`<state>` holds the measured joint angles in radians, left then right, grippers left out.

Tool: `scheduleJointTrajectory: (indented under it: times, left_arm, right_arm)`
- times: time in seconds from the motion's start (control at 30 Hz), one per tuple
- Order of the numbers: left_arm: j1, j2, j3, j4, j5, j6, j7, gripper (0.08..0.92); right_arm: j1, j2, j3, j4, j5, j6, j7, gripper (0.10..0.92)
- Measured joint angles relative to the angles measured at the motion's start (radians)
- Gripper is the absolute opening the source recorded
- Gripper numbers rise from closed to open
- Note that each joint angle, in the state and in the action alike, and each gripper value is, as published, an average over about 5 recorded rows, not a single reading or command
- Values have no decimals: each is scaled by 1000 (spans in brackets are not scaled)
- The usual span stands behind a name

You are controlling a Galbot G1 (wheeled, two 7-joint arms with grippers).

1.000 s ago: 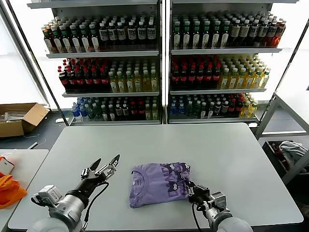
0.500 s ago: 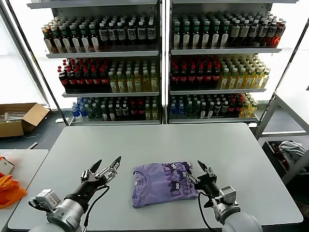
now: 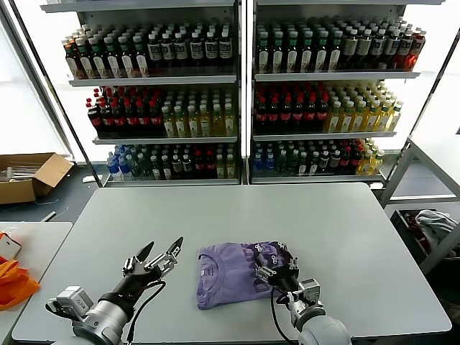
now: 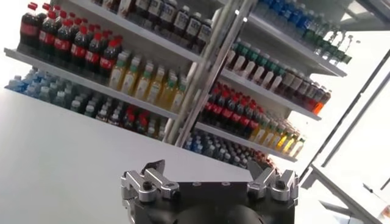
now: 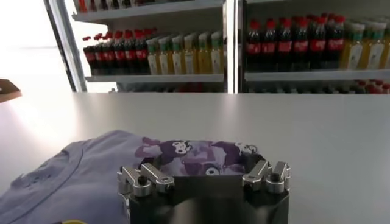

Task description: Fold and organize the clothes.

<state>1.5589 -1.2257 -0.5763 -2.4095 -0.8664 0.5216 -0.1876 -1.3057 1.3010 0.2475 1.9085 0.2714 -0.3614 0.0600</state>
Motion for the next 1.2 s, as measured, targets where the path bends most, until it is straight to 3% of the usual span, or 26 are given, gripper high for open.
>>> scheduleJointTrajectory:
  times: [0.63, 1.2]
  left_arm:
    - [-1, 2, 13, -5, 14, 0, 12, 822]
    - [25, -22, -1, -29, 39, -7, 18, 823]
  right_arm:
    - [18, 40, -98, 111, -25, 25, 53, 823]
    - [100, 193, -228, -127, -96, 3, 206, 823]
